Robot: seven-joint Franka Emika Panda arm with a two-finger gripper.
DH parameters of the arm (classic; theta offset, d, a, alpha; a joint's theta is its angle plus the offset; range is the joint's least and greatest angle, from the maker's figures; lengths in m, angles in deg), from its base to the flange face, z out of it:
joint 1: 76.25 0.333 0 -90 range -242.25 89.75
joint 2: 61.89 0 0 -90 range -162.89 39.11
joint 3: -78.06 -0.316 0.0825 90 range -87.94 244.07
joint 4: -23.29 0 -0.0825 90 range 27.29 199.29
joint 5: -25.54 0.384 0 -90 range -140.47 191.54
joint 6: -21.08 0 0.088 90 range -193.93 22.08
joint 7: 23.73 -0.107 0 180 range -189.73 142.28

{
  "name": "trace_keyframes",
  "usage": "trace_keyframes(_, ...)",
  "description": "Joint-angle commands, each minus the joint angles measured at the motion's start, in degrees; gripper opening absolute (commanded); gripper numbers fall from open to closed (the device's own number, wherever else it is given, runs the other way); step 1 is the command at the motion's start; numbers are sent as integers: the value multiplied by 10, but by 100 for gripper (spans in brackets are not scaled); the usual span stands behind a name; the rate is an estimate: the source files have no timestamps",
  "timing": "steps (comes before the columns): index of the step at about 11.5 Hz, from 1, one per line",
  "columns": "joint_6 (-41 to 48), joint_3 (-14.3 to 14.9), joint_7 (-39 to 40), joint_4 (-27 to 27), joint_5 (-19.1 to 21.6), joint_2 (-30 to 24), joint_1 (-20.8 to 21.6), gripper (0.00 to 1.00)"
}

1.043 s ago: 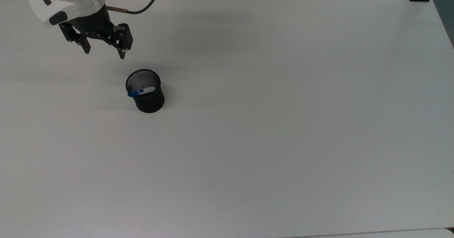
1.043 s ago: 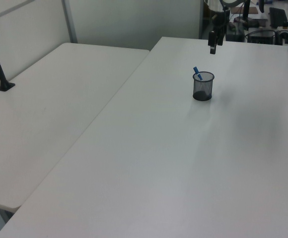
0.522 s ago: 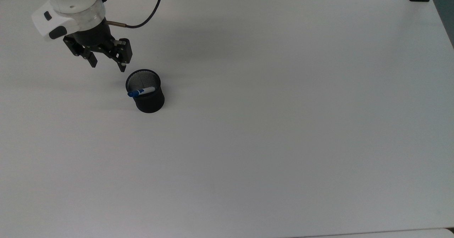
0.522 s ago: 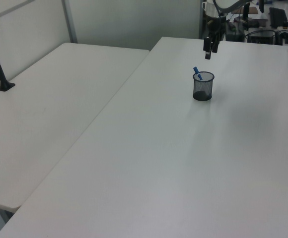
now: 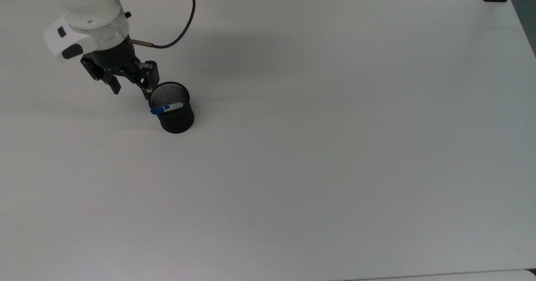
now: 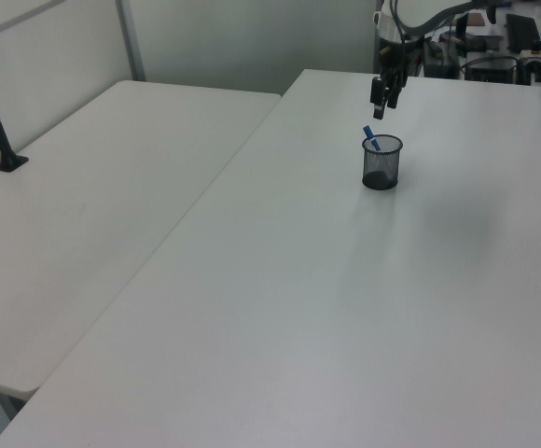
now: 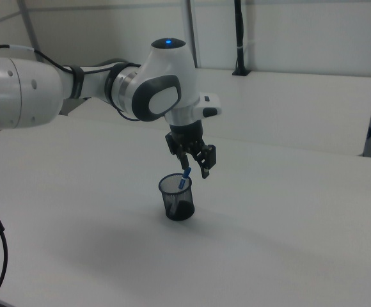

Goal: Remove the marker
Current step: 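Lower the open gripper onto the blue-capped marker in the cup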

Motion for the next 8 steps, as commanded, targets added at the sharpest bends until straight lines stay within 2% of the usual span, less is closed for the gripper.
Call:
trace_keyframes(1,-12,-4,-22,-6,10,14,16,70)
trace_keyframes(8,-36,-5,-27,-6,8,25,18,60)
